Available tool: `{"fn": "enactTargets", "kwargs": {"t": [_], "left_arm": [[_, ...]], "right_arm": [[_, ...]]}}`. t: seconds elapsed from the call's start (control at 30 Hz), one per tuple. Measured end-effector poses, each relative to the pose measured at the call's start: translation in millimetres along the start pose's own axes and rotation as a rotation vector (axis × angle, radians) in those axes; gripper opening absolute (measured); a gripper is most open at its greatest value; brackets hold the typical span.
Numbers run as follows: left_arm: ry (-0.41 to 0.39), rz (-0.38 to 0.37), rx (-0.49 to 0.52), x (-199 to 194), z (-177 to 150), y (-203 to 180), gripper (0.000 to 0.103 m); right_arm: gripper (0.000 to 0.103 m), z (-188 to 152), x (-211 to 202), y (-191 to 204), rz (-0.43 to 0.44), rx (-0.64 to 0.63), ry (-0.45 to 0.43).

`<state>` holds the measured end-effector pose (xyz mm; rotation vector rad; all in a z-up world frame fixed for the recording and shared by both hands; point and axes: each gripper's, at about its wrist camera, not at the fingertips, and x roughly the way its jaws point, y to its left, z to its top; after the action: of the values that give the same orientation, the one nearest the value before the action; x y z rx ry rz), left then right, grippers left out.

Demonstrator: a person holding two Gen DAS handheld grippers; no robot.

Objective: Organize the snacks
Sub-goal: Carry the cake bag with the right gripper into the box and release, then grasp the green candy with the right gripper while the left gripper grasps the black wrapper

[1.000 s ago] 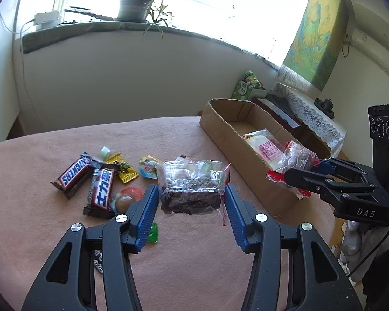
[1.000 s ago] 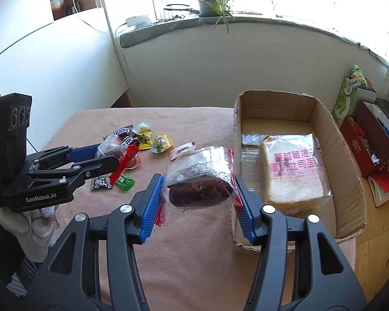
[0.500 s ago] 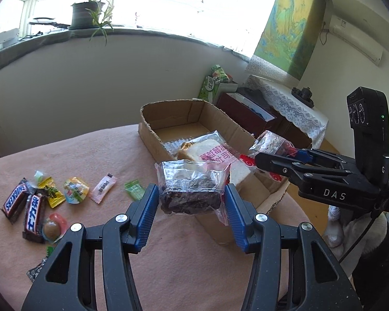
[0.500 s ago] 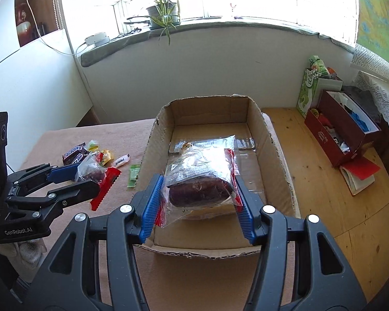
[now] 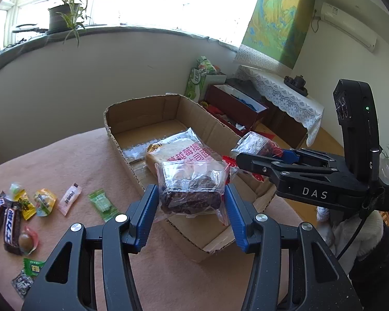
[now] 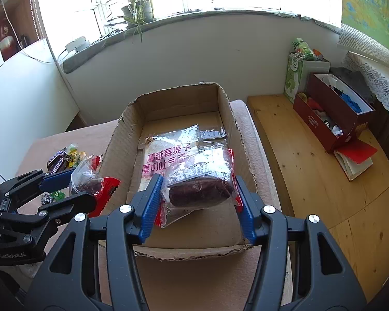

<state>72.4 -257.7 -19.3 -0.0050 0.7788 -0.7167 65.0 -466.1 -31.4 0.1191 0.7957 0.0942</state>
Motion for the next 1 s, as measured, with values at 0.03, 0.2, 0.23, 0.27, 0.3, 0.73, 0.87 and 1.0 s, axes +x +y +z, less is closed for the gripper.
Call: {"fn": "enactTargets", "kwargs": {"t": [0.03,0.2,0.23,0.27,0.3,0.73,0.87,1.0], "left_arm": [[0.001,-0.002,0.002,0,0,-1,0.052],[0.008,-0.002,0.010,2,1,-6,0.057],[0.005,-0.001,0.007,2,1,-6,0.058],[0.004,-0.001,0.006,2,2,-6,0.058],[0.004,-0.001,0.005,2,2,-6,0.058],[-0.001,-0.008,-0.009,-7,-2,-2,0.060],[-0.011,-0.007,-0.020,-14,-4,2,0.060],[-0.025,-0.003,-0.027,-27,-5,9,0.060]], "right_arm": [[0.057,0,0,-1,0.004,0.001,0.000],[0.060,-1,0,2,0.002,-0.009,-0.002],[0.061,-1,0,3,0.001,-0.010,-0.002],[0.064,-1,0,3,-0.003,-0.010,-0.002],[0.066,-1,0,4,-0.006,-0.010,-0.004],[0.083,3,-8,6,-0.024,0.008,-0.029],[0.083,4,-13,11,-0.018,0.001,-0.037],[0.083,5,-21,23,-0.010,-0.019,-0.047]]}}
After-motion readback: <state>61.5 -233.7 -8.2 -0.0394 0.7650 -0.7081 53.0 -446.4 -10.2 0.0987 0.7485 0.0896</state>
